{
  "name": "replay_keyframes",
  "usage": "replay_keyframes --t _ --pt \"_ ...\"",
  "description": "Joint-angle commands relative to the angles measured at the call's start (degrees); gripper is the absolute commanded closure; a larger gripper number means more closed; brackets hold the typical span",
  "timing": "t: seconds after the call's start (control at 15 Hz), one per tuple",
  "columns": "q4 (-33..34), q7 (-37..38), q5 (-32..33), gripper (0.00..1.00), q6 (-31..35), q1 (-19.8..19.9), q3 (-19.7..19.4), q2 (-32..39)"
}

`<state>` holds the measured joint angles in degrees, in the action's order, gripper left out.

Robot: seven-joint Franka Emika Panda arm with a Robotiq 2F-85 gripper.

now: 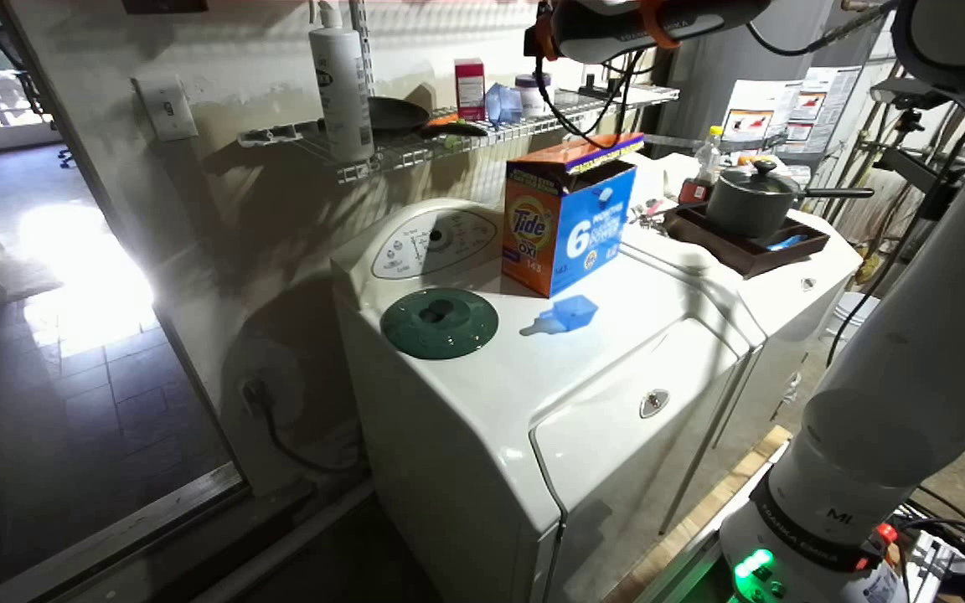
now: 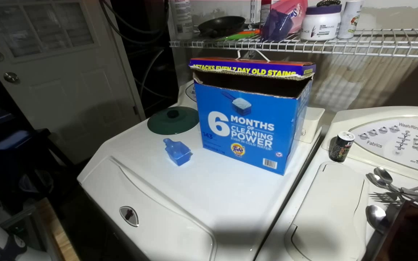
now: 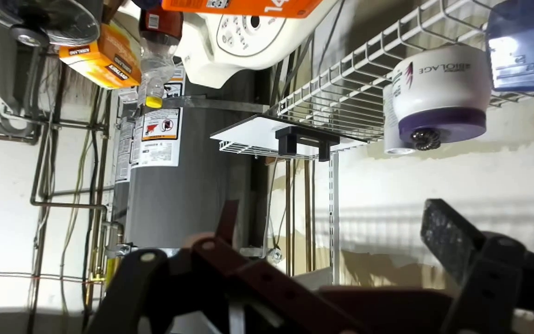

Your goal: Put the left scoop on the shelf

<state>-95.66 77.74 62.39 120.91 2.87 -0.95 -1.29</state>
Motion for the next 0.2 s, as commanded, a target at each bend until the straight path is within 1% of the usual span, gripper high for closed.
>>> replay_keyframes --t 0.0,0.13 --pt "0.12 -0.18 -0.13 0.0 -0.12 -0.31 -0.27 0.07" --pt "0.03 -0.19 -0.14 0.0 -0.12 -0.31 -0.27 0.07"
